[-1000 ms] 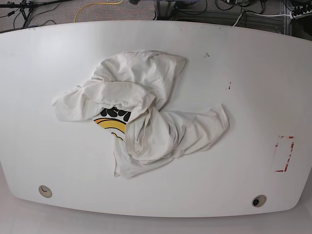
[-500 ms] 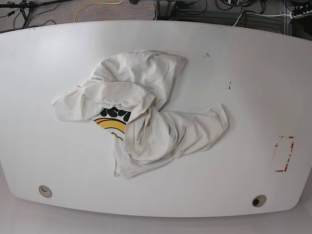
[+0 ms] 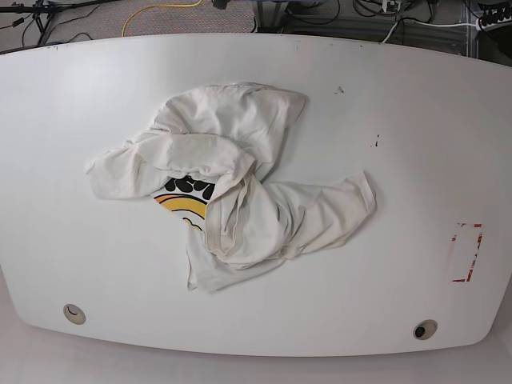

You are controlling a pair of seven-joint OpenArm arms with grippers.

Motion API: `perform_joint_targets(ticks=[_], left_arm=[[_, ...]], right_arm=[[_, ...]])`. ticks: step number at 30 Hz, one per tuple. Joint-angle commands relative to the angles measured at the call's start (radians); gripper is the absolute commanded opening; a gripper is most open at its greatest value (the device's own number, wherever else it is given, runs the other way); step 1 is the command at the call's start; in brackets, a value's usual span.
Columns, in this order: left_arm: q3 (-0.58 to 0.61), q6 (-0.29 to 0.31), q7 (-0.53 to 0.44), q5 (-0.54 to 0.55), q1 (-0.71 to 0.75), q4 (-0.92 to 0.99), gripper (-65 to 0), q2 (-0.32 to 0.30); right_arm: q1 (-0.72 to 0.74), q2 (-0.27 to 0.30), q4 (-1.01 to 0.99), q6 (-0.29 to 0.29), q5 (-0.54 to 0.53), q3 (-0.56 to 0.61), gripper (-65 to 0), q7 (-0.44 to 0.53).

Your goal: Fold the T-shirt properly

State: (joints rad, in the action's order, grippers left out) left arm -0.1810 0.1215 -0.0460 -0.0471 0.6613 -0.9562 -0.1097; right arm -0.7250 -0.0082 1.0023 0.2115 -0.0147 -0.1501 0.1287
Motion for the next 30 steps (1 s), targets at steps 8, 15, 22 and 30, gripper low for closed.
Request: perform_joint_targets(ticks=[8, 15, 22, 30], left_arm=[[-0.084, -0.001, 0.027, 0.005, 0.117, -0.208, -26.2, -0.014], [-0.116, -0.001, 0.027, 0.008, 0.159, -0.289, -26.1, -0.010], [-0.148, -0.002, 0.038, 0.020, 0.250, -0.449, -26.5, -0.003], [-0.132, -0.003, 0.034, 0.065, 0.311, -0.558, -26.7, 0.002]], right_arm=[[-0.124, -0.006, 0.203, 0.019, -0.009, -0.002, -42.6, -0.017], [-0.152, -0.011, 0.253, 0.016, -0.010, -0.001, -42.7, -0.017], [-0.233, -0.018, 0.404, 0.024, -0.011, -0.014, -42.7, -0.022], [-0.320, -0.018, 0.530, 0.022, -0.020, -0.006, -42.9, -0.028]])
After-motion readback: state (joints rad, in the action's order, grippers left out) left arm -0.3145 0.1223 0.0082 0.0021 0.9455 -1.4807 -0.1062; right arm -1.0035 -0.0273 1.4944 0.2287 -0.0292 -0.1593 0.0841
